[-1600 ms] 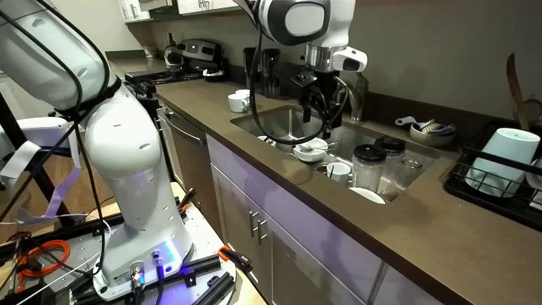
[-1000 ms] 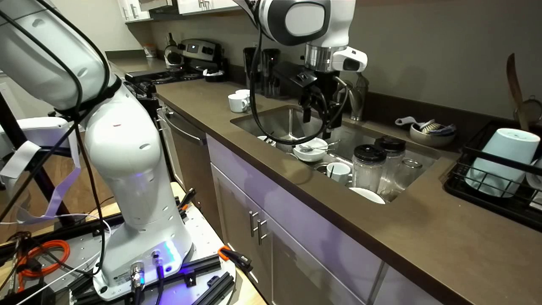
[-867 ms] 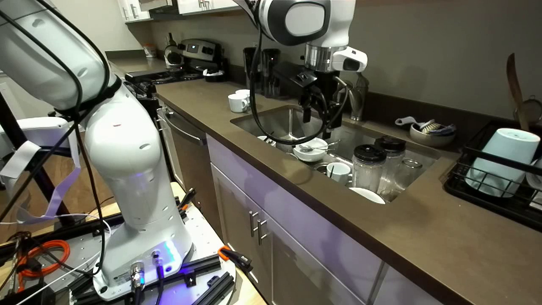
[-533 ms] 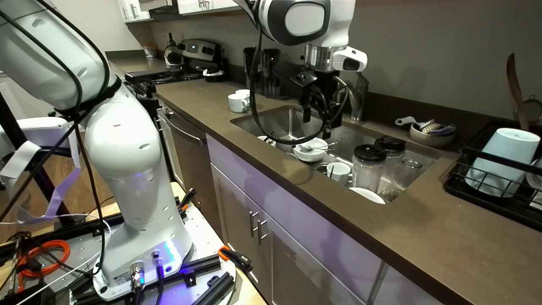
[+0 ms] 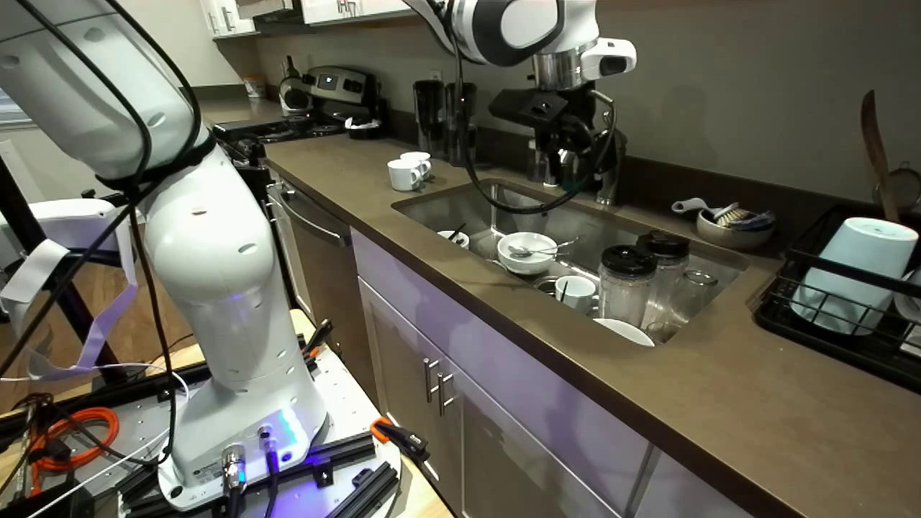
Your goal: Push the faucet handle backwards
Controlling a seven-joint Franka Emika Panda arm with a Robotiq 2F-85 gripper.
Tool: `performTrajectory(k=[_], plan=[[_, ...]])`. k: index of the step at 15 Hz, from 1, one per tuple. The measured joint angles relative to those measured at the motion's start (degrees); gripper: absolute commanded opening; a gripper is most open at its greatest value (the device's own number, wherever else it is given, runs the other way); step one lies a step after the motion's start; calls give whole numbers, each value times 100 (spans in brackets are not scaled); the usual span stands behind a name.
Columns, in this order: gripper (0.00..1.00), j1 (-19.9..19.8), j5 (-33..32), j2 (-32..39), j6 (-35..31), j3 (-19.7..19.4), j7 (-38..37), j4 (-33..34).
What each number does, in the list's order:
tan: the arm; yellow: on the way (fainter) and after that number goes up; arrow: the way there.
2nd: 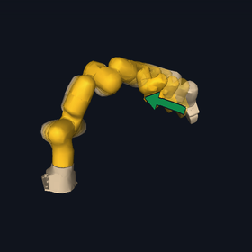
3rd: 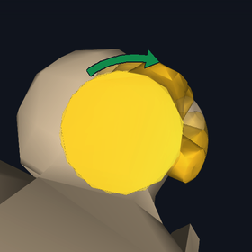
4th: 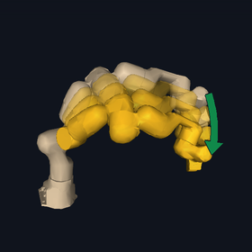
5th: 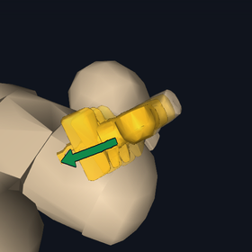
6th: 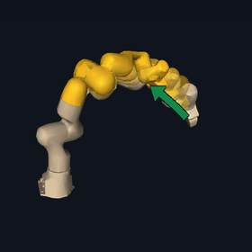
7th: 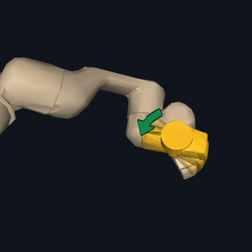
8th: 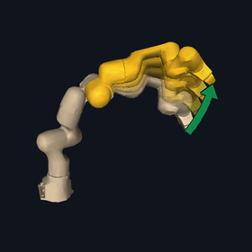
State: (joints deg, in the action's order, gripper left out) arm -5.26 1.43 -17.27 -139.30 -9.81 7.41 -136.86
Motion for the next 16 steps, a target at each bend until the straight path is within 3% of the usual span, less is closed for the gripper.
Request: performTrajectory(k=[7, 12, 13, 14, 16], plan=[[100, 369, 145, 1056, -2143, 100, 377, 727], [100, 781, 861, 1791, -2720, 156, 1239, 1454], [92, 828, 1000, 1917, -2720, 196, 1415, 1633], [74, 858, 1117, 2034, -2717, 237, 1576, 1805], [60, 861, 1305, 2258, -2693, 342, 1860, 2132]])
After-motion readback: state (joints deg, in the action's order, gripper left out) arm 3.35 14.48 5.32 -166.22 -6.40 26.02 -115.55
